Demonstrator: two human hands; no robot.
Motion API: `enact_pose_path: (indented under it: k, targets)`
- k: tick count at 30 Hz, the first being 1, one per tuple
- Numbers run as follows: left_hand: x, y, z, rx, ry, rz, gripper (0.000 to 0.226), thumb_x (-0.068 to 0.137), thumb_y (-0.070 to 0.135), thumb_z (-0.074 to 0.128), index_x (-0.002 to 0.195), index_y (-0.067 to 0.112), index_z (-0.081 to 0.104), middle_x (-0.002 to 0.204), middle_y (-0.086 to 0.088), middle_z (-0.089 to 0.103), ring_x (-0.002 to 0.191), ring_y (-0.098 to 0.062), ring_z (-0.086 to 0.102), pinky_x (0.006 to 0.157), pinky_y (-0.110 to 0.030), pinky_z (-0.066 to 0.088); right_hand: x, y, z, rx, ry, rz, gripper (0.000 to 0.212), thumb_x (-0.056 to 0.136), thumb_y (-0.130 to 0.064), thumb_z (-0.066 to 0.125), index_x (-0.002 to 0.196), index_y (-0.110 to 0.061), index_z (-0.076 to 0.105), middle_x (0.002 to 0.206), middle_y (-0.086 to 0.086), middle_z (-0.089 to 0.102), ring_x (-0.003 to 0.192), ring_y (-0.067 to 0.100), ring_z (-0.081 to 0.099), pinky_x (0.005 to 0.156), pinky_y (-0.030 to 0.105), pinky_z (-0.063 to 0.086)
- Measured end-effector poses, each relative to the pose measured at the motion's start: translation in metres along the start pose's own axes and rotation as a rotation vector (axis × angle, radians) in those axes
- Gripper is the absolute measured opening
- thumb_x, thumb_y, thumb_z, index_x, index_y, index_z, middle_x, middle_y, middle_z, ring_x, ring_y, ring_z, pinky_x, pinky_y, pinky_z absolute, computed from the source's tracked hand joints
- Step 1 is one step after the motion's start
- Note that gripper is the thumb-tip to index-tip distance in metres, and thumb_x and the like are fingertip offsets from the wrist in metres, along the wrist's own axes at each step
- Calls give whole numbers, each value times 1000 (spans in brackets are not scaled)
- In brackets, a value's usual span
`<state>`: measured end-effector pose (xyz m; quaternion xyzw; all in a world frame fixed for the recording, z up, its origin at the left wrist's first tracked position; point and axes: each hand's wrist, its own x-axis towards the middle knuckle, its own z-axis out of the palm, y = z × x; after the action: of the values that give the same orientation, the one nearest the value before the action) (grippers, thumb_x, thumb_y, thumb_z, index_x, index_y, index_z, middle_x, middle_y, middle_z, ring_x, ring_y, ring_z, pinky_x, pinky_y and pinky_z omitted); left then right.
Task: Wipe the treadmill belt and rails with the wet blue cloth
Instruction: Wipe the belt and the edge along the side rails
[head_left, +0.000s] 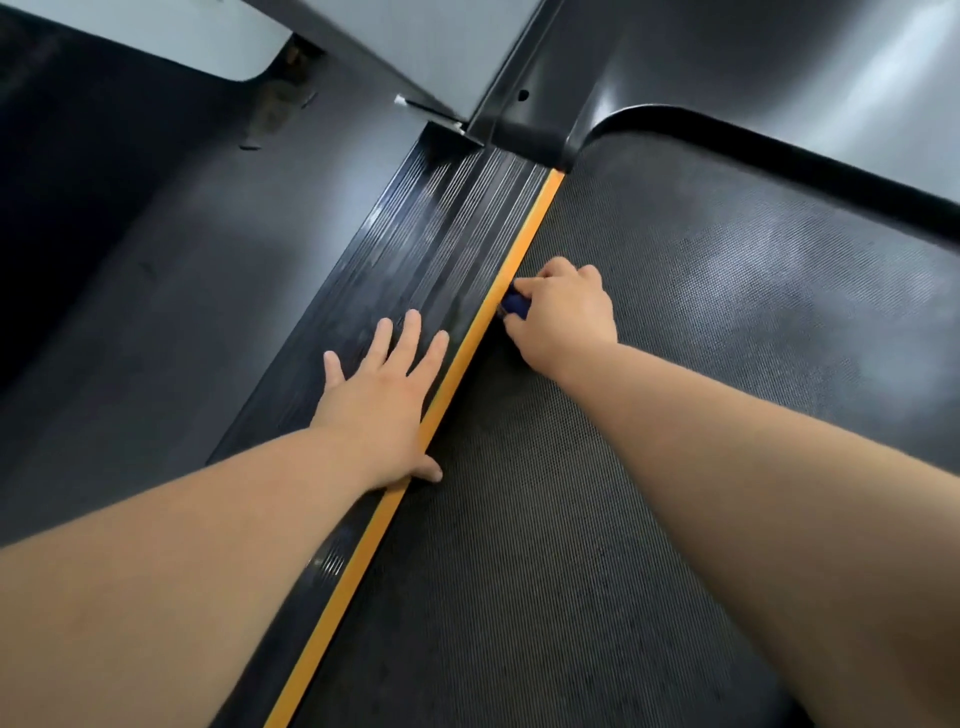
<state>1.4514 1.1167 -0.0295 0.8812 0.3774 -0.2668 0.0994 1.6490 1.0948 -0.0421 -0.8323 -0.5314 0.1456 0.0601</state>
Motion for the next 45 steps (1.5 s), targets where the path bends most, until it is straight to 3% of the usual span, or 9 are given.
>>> enact_pose_path:
  k: [11, 17, 20, 23, 29, 34, 36, 39, 45]
  targets:
    - [-21, -16, 11, -41, 41, 84, 139, 57, 74, 70, 147, 22, -22, 155, 1, -27, 144, -27, -18, 113, -57, 6, -119, -33, 36, 161, -148, -270, 42, 86, -36, 55, 128, -33, 55, 124, -8, 50, 113, 20, 39, 94, 40, 40]
    - [-17, -11, 21, -6, 76, 45, 142, 55, 79, 67, 144, 22, -28, 153, -1, -32, 143, -28, -22, 112, -57, 1, -34, 9, -8, 122, 158, 56, 42, 87, -31, 59, 126, -15, 56, 122, 11, 52, 113, 32, 43, 95, 38, 38]
    - [-18, -9, 22, -9, 71, 35, 143, 55, 79, 67, 143, 23, -30, 152, 0, -34, 142, -27, -24, 112, -57, -2, 7, 20, -23, -45, 36, 102, 42, 93, -33, 52, 129, -12, 54, 127, 14, 48, 116, 34, 43, 96, 40, 39]
    - [-17, -9, 23, -13, 64, 24, 144, 55, 77, 69, 143, 23, -30, 151, 1, -35, 142, -27, -25, 112, -58, -2, 5, 1, -6, 0, -57, 10, 36, 92, -34, 52, 120, -14, 61, 122, 10, 50, 112, 33, 46, 92, 38, 43]
    - [-21, -10, 15, -23, 34, 63, 141, 57, 75, 70, 146, 20, -25, 153, -2, -31, 142, -28, -23, 112, -60, 3, -91, -38, 33, 131, -60, -106, 36, 88, -31, 54, 123, -21, 58, 123, -2, 49, 111, 23, 40, 93, 41, 44]
    - [-24, -16, -9, -45, -159, 90, 141, 56, 67, 77, 147, 24, -22, 152, 5, -33, 142, -24, -24, 105, -69, 11, -144, -41, 36, 130, -242, -336, 43, 87, -32, 57, 130, -26, 53, 126, -5, 48, 113, 21, 39, 96, 40, 40]
    - [-26, -15, -15, -35, -213, 90, 141, 57, 63, 79, 147, 24, -22, 152, 4, -34, 142, -25, -24, 103, -70, 15, -135, -31, 25, 227, -134, -259, 41, 87, -28, 60, 127, -22, 55, 122, -1, 49, 112, 22, 40, 98, 36, 39]
    - [-27, -10, -11, -35, -232, 65, 141, 57, 57, 82, 147, 24, -22, 152, 3, -34, 142, -28, -24, 103, -71, 17, -92, -4, 3, 266, 124, 41, 39, 90, -26, 58, 128, -16, 54, 125, 6, 46, 115, 27, 38, 98, 34, 35]
    - [-28, -9, -10, 29, -229, 66, 143, 58, 52, 84, 146, 21, -25, 151, 1, -36, 142, -30, -24, 103, -70, 21, -91, -31, 30, 137, 9, 20, 38, 93, -33, 51, 128, -16, 54, 123, 5, 48, 115, 26, 40, 91, 36, 42]
